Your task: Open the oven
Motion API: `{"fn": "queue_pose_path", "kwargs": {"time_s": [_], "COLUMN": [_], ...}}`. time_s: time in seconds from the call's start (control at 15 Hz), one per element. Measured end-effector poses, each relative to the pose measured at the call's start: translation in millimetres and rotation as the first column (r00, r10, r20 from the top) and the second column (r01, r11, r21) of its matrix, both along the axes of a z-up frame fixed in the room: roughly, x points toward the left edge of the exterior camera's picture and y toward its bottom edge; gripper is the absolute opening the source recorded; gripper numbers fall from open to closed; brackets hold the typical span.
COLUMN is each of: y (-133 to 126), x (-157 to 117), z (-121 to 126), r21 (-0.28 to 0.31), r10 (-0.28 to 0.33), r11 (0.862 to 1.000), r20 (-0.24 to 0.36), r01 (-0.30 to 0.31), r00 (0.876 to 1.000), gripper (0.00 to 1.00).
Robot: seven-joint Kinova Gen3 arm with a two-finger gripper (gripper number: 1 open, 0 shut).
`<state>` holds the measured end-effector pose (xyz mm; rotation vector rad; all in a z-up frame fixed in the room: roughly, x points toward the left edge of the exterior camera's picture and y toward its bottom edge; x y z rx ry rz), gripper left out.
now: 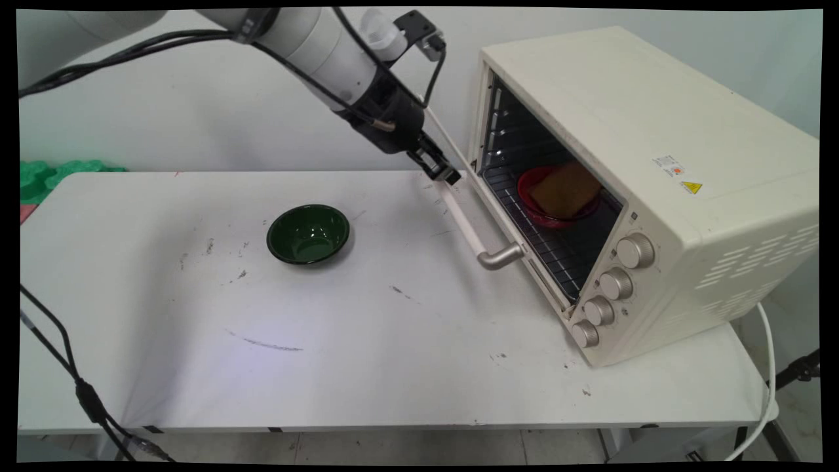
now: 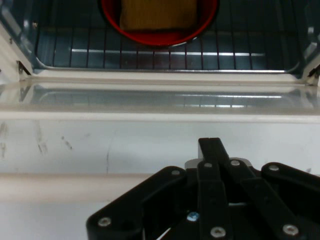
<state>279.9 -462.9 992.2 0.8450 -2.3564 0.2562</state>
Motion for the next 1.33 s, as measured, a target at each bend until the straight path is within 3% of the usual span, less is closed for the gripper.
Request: {"fn": "queue_pose_path", "kwargs": {"time_s": [0.47,1.33], "y": [18.3,54.0], "x": [23.6,56.7], "z": [-18.3,-76.7], "r21": [0.017,0.042], "r10": [0.011,0.068], "r11": [1.0,0.997], "r20": [0.004,-0.022], "r01": [-0.011,-0.067], "r00": [1.0,0.997], "gripper": [0.0,0.0]}}
